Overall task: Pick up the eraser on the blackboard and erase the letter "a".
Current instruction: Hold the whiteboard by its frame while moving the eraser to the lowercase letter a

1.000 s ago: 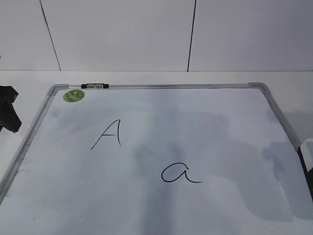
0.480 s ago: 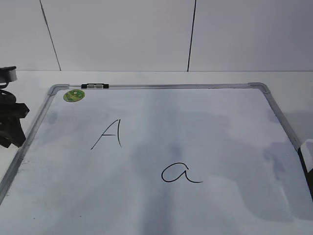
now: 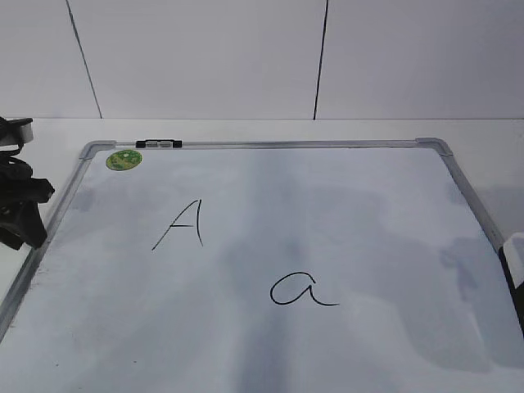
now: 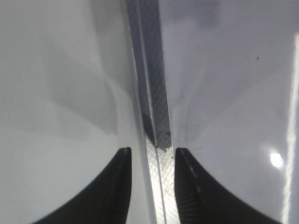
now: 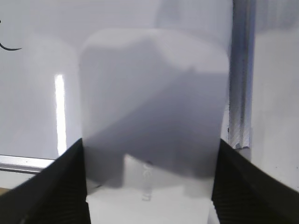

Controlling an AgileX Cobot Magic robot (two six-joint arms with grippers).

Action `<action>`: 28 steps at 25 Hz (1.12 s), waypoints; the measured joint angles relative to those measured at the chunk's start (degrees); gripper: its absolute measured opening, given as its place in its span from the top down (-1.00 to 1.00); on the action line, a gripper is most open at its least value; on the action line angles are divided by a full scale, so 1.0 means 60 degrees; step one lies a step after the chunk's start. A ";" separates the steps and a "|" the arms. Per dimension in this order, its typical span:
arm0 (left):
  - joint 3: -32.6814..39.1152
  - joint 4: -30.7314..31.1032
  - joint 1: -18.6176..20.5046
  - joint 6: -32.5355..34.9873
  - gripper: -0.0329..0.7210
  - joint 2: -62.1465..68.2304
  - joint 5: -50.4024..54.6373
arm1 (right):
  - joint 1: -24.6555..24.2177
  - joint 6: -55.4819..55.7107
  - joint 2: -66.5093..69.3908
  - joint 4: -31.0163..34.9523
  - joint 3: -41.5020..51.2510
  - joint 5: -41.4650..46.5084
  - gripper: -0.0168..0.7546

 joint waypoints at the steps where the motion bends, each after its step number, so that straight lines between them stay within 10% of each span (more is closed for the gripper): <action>1: 0.0000 0.0000 0.0000 0.0000 0.29 0.0000 -0.0020 | 0.0000 0.0000 0.0000 0.0000 0.0000 0.0000 -0.53; 21: -0.0060 0.0000 0.0000 0.0026 0.31 0.0454 -0.0262 | 0.0000 0.0000 -0.0014 0.0000 0.0000 0.0000 -0.53; 28: -0.0060 -0.0125 0.0022 -0.0065 0.84 0.0454 -0.0223 | 0.0000 0.0000 -0.0014 0.0000 0.0000 0.0000 -0.53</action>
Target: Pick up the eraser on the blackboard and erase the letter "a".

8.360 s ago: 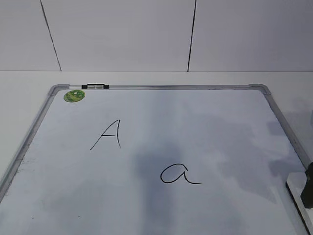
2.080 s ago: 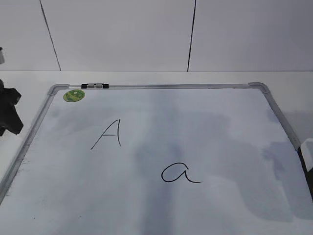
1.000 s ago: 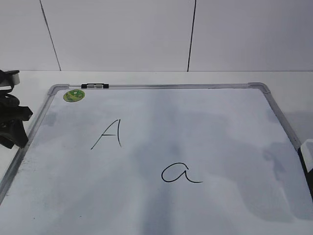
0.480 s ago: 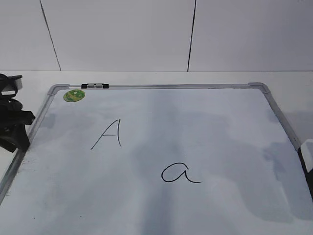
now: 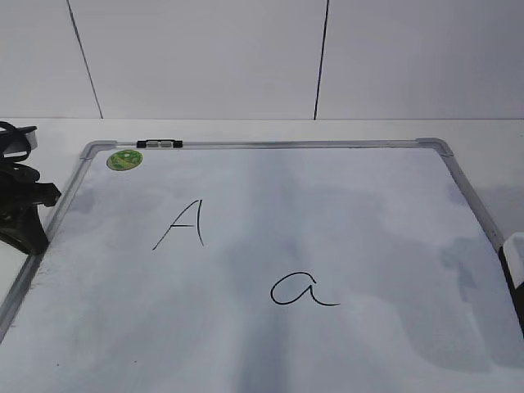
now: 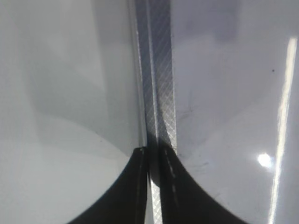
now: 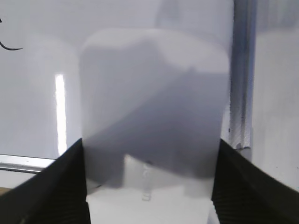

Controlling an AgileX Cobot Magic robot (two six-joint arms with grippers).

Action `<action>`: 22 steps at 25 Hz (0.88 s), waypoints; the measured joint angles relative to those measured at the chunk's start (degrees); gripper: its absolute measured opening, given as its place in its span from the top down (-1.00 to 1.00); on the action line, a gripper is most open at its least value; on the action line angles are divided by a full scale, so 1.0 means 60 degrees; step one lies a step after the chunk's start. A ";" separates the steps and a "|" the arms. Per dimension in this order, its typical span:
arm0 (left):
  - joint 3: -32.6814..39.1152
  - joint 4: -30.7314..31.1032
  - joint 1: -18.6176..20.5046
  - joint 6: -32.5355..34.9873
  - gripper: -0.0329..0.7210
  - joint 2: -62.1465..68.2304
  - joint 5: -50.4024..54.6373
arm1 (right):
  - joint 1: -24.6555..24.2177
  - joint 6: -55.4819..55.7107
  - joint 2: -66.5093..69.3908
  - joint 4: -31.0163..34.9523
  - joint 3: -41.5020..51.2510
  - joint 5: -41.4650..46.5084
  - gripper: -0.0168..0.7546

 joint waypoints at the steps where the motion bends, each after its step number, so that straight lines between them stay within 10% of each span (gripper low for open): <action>1: 0.0000 -0.0006 0.0000 -0.0002 0.84 0.0000 0.0000 | 0.0000 0.0000 0.0000 0.0000 0.0000 0.0000 -0.53; 15: 0.0000 -0.0022 0.0000 -0.0039 0.85 0.0000 0.0017 | 0.0169 -0.0185 0.0267 0.0108 -0.0239 0.0016 -0.53; 22: 0.0000 -0.0022 0.0013 -0.0039 0.85 0.0000 0.0017 | 0.1895 0.0414 0.1827 -0.0442 -0.1385 0.0038 -0.53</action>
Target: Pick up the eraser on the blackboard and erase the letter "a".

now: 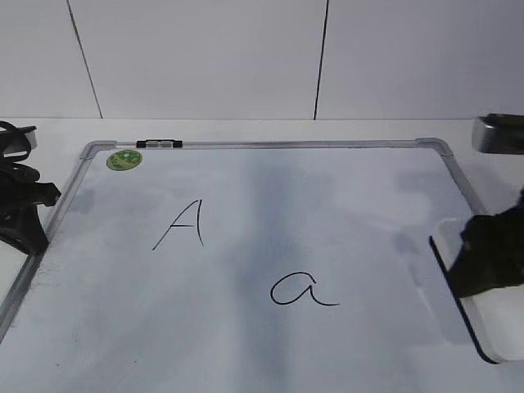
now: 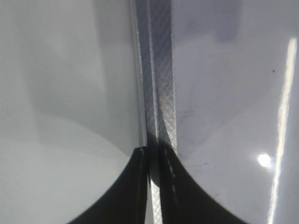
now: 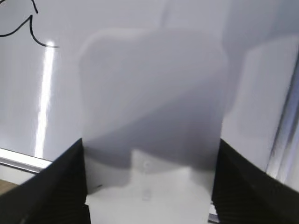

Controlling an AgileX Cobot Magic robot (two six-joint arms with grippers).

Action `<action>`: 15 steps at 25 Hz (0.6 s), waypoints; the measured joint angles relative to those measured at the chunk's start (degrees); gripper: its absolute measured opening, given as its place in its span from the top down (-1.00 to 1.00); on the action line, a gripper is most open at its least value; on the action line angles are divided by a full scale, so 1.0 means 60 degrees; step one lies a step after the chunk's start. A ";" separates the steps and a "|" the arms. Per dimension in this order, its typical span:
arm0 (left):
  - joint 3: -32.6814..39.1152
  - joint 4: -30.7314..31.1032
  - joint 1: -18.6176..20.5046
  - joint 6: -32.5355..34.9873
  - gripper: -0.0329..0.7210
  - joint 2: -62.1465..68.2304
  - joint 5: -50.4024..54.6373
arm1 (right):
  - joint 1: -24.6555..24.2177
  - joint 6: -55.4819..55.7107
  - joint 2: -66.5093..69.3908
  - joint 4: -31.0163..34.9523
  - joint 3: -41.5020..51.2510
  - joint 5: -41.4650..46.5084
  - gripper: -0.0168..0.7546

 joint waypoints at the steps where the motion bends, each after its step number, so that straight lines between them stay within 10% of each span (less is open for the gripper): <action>1: 0.0000 0.0000 0.0000 0.0000 0.85 0.0000 0.0000 | 0.0307 0.0148 0.0245 -0.0148 -0.0231 -0.0018 -0.53; 15: 0.0000 0.0000 0.0000 0.0000 0.85 0.0000 0.0013 | 0.2654 0.0458 0.4298 -0.0717 -0.3062 -0.0615 -0.53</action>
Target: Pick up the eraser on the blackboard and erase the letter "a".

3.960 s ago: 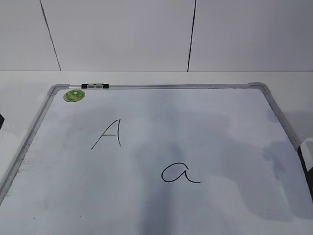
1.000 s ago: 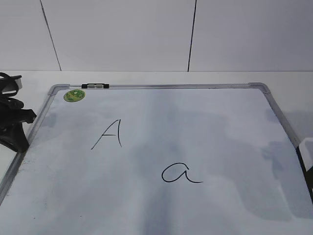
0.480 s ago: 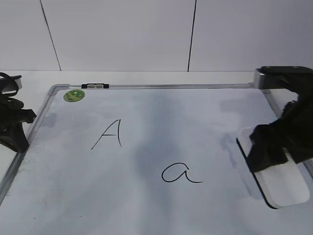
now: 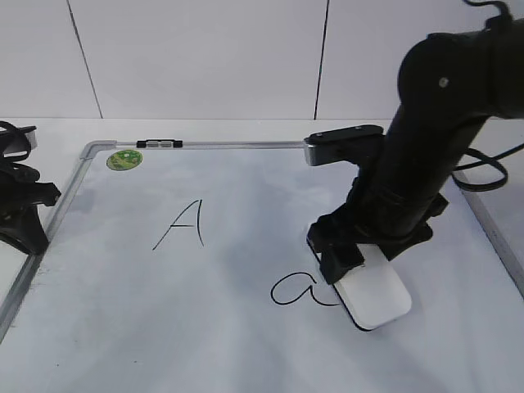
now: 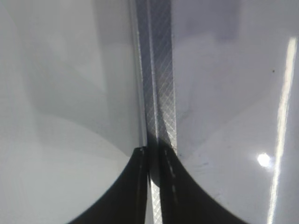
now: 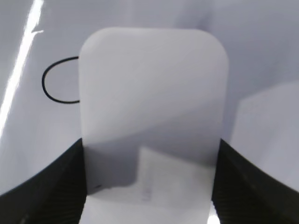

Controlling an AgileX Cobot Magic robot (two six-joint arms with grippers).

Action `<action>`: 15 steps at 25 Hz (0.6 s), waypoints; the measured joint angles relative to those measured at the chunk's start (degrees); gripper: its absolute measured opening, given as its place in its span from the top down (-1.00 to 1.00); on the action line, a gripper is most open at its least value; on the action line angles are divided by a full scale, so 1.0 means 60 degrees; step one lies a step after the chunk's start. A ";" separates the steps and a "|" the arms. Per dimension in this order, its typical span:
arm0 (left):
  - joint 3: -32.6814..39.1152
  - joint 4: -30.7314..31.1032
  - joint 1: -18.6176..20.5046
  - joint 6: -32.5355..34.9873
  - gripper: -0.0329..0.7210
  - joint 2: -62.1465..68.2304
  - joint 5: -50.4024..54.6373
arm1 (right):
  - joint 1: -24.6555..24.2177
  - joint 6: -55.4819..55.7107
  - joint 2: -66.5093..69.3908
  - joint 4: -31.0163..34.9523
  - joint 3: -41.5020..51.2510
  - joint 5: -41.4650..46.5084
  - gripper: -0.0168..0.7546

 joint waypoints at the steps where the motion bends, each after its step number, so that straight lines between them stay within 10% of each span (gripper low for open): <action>1: 0.0000 0.0000 0.0000 0.0000 0.85 0.0000 0.0000 | 0.0071 0.0017 0.0242 -0.0043 -0.0166 0.0000 -0.53; 15: 0.0000 0.0000 0.0000 0.0000 0.83 0.0000 0.0000 | 0.0188 -0.0018 0.1749 -0.0136 -0.1185 0.0042 -0.53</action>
